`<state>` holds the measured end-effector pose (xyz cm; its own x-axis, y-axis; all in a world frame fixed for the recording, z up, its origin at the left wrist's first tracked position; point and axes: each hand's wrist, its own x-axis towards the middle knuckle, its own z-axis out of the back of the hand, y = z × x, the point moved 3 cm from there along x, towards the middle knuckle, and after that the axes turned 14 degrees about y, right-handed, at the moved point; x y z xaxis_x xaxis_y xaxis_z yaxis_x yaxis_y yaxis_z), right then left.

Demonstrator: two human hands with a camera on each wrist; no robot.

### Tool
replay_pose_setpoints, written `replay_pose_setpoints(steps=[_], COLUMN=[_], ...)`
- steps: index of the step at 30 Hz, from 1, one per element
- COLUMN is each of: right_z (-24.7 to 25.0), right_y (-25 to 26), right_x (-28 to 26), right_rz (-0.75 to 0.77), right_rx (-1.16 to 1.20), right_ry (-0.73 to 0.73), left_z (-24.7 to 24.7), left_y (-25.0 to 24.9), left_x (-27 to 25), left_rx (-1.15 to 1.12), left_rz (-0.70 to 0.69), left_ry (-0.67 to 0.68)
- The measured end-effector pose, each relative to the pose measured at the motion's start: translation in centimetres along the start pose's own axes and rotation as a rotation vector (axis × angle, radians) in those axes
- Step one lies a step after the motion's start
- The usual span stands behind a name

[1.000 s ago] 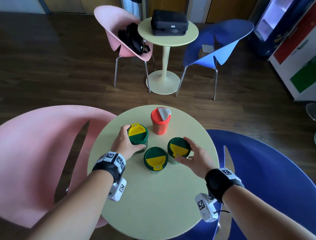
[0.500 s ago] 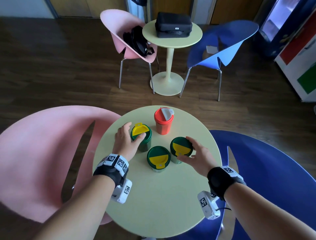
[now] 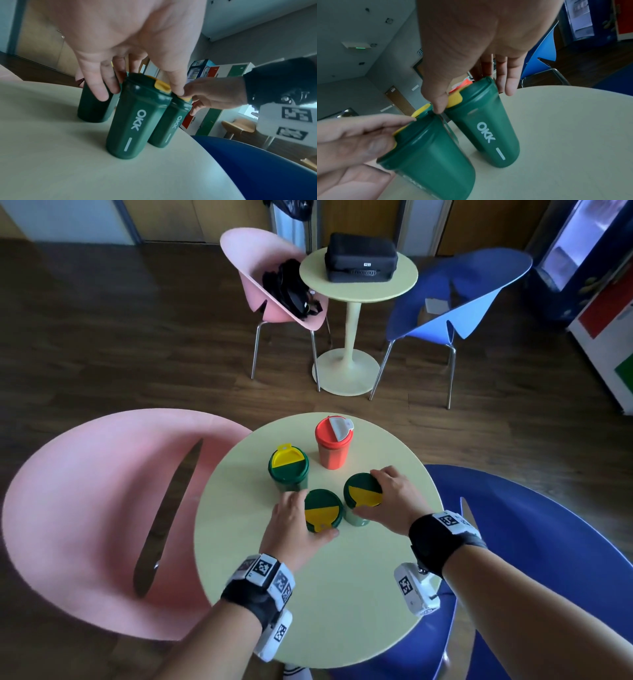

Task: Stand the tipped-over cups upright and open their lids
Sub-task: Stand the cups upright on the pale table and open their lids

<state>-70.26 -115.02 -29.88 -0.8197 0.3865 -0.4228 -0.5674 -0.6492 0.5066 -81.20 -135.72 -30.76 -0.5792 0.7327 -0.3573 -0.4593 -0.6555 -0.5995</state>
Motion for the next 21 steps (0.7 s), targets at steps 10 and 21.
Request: replay_pose_setpoints(steps=[10,21], right_z=[0.9,0.0], right_y=[-1.6,-2.1], right_x=[-0.7,-0.5], right_rz=[-0.022,-0.122], right_rx=[0.141,0.442], right_ry=[0.027,0.143], left_z=[0.2,1.4], left_y=[0.4,1.4], left_x=[-0.7,0.3], left_rx=[-0.148,-0.345], left_rz=[0.074,0.203], left_ry=[-0.002,-0.061])
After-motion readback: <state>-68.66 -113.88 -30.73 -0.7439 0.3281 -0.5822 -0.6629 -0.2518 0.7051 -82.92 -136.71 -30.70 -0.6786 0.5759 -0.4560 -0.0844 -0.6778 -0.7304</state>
